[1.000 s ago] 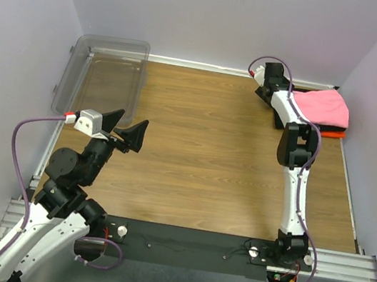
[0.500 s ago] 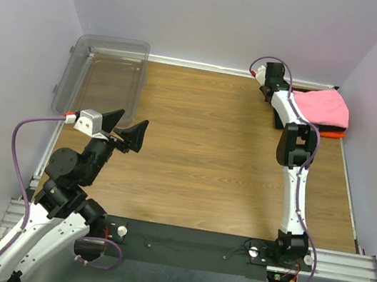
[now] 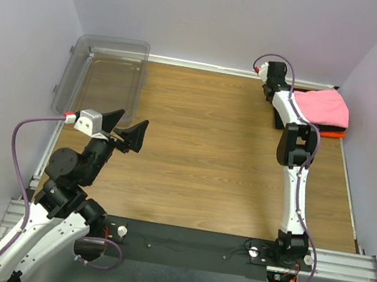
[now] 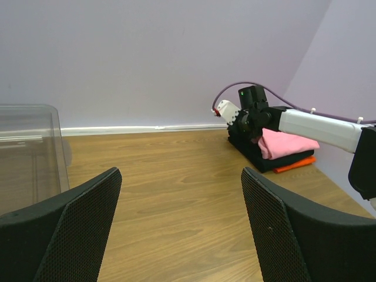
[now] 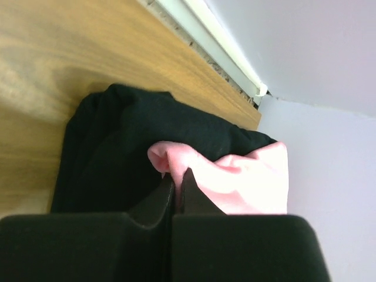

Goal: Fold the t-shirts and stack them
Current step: Neatly place the folded tshirt to the corner

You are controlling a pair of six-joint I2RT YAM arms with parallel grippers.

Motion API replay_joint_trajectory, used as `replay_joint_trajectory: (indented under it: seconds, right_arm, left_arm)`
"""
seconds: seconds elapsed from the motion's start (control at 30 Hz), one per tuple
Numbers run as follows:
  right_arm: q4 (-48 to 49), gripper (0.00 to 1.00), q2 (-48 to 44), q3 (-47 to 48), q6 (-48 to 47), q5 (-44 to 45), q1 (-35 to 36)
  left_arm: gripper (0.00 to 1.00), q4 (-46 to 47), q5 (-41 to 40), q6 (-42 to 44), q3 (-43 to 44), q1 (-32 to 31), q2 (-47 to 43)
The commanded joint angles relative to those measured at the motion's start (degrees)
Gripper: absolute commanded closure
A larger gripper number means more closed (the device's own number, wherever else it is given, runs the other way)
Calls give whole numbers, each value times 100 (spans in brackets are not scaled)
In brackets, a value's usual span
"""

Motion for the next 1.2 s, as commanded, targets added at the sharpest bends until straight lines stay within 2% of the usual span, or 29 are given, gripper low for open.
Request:
replay_joint_trajectory:
  seconds: [0.0,0.33,0.77,1.13,1.17]
  right_arm:
    - [524,99,18,75,512,39,-32]
    - [1114,99,-272,-189,1399,-128,-50]
    - [1931,99,-149,-224,2727,540,-41]
    - [2230,99,-237,-505,3712,391,-41]
    - [2230,95,-246,-523,3738,339,-49]
  left_arm:
    - [9,24,118,-9,30,41,-37]
    - [9,24,145,0,21,50,-28]
    - [9,33,154,0,30,41,7]
    - [9,33,189,17,30,41,25]
    - [9,33,197,18,30,41,34]
